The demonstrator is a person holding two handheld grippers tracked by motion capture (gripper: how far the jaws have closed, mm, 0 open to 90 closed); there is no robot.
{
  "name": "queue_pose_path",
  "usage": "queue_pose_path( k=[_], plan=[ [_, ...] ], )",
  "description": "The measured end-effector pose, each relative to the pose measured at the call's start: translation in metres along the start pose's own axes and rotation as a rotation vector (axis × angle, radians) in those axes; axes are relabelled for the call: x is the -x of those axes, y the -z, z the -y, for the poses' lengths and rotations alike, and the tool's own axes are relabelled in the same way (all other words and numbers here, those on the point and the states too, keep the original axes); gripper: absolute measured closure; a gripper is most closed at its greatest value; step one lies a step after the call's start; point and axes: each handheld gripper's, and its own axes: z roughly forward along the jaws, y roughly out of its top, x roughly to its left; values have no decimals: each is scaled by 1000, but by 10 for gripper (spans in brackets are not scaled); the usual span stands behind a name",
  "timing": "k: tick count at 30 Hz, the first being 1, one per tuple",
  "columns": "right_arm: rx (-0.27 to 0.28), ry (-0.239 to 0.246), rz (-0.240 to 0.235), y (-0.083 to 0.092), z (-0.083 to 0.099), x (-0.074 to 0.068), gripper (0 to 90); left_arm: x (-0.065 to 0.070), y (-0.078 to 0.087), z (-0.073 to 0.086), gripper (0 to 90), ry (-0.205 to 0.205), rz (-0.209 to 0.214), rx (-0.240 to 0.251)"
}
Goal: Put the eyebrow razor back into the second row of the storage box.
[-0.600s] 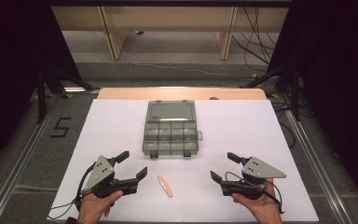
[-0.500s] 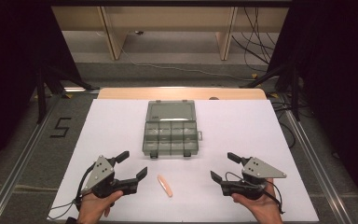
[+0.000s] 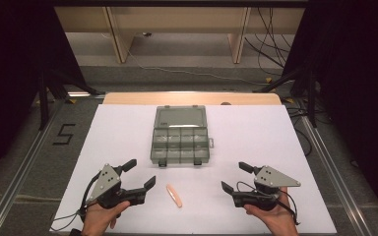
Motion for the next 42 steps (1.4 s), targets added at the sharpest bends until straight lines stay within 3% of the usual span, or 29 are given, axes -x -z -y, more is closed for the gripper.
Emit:
queue_pose_path(
  k=[8, 12, 18, 21, 25, 26, 31, 42],
  plan=[
    [-19, -13, -15, -1, 0, -1, 158, 0, 0, 0, 156, 1, 0, 1],
    [-9, 1, 6, -3, 0, -1, 158, 0, 0, 0, 155, -2, 0, 2],
    [-57, -1, -19, -8, -2, -3, 158, 0, -1, 0, 156, -4, 0, 0],
    [-67, 21, -12, -10, -3, -4, 158, 0, -1, 0, 155, -7, 1, -4],
    [-109, 37, -27, -17, -4, -6, 160, 0, -1, 1, 155, -2, 1, -3],
    [-141, 43, -45, -20, -5, -8, 160, 0, -1, 1, 155, -4, 1, -3],
    [-147, 74, -57, -27, -6, -10, 165, 0, -1, 0, 155, -5, 1, -1],
    [-256, 126, -138, -52, -13, -23, 213, 0, -1, 0, 155, -5, 2, 0]
  ],
)
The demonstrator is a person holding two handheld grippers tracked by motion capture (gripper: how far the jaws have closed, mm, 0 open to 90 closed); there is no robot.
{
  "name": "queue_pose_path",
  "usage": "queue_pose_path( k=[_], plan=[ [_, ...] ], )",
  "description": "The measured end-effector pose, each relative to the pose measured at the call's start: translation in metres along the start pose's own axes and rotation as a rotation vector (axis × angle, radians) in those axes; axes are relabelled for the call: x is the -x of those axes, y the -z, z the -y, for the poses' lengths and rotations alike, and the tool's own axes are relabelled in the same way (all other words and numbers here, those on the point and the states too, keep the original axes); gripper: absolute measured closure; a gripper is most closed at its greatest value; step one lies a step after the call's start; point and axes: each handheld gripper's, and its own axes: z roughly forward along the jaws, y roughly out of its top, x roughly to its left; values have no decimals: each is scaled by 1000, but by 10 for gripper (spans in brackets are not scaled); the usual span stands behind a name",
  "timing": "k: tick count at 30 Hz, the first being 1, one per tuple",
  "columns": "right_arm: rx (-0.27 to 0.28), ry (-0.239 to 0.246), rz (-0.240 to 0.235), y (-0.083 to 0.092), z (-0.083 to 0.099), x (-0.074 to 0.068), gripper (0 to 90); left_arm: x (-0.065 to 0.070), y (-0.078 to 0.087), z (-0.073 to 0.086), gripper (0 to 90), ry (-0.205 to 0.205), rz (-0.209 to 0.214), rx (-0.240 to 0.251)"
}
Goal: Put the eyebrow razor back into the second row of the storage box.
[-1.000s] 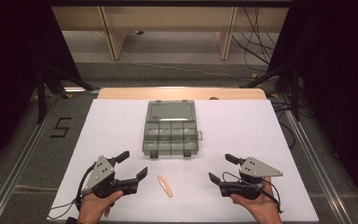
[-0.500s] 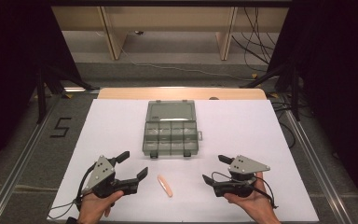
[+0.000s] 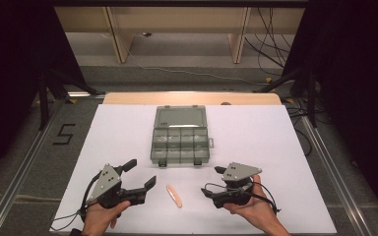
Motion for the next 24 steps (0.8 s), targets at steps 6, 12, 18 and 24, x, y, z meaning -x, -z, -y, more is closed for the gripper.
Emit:
queue_pose_path(
  k=[6, 12, 18, 24],
  plan=[
    [-53, 44, -49, -11, -13, -3, 239, 0, 1, 0, 155, 15, -3, 2],
    [-118, 70, -76, -25, -24, -6, 242, 0, 1, 0, 155, 16, -3, 3],
    [-183, 75, -84, -43, -32, -11, 247, 0, 1, 0, 155, 10, -2, 3],
    [-244, 88, -102, -58, -40, -15, 263, 0, 1, 0, 155, 17, -3, 5]
  ],
)
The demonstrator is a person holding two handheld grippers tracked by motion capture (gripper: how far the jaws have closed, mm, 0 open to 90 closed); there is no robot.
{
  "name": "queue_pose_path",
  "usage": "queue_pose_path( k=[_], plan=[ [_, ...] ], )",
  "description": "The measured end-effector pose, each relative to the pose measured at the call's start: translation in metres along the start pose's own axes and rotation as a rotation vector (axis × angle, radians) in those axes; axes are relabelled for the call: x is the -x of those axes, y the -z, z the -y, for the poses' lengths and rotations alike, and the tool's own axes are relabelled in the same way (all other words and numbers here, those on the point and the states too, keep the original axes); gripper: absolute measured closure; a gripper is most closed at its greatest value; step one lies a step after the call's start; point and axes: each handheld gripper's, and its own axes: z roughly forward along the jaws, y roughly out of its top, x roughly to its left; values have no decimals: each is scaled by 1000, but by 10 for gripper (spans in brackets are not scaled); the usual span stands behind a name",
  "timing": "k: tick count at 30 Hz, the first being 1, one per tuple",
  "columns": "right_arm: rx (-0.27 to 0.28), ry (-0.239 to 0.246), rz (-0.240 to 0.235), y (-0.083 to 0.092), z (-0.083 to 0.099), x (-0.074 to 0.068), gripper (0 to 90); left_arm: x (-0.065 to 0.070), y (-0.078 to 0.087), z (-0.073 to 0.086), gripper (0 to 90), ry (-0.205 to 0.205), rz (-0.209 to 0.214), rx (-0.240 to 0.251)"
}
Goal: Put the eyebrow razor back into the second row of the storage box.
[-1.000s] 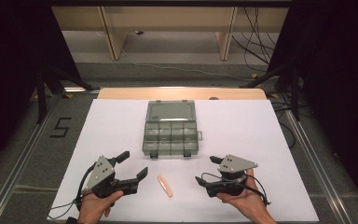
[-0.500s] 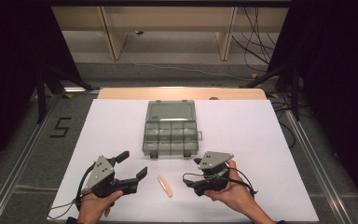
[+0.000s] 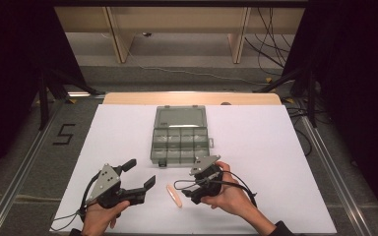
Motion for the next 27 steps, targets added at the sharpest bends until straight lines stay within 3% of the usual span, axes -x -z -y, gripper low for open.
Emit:
queue_pose_path(
  k=[8, 13, 27],
  plan=[
    [-55, 16, -19, -14, -10, -2, 274, -1, -1, 0, 155, -9, 12, 16],
    [-105, 31, -52, -23, -16, -4, 282, 0, 0, 0, 155, 1, -2, 0],
    [-170, 49, -81, -40, -22, -5, 282, -1, 1, -1, 155, 0, -2, 4]
  ],
)
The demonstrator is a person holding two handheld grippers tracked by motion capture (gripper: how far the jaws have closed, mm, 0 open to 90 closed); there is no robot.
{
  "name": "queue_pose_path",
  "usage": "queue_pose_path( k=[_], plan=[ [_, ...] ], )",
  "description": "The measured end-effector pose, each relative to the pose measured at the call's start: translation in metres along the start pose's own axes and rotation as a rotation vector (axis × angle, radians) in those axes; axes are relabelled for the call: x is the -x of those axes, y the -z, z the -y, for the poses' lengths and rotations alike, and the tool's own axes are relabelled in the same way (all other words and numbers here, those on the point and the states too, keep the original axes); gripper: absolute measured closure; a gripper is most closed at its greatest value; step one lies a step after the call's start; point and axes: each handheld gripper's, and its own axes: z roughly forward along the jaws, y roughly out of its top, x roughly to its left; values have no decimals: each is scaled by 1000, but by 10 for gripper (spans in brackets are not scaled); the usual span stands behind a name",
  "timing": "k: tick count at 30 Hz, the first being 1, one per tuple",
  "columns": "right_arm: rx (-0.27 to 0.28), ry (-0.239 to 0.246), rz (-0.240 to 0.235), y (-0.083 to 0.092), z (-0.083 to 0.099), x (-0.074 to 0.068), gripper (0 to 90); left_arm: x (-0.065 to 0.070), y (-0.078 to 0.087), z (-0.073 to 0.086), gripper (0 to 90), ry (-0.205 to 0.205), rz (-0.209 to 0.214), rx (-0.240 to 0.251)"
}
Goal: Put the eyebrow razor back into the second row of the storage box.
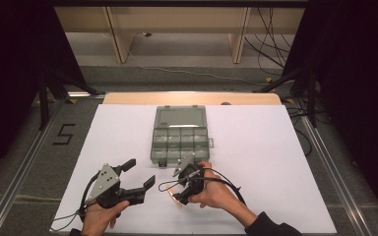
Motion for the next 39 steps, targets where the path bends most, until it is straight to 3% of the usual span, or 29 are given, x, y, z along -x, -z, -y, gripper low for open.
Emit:
queue_pose_path(
  k=[21, 39],
  plan=[
    [-87, 7, -23, -15, -9, -2, 318, 0, 1, 0, 155, 8, -3, 4],
    [-114, -1, -41, -22, -11, -6, 350, -2, 0, -1, 155, -7, 3, 17]
  ],
)
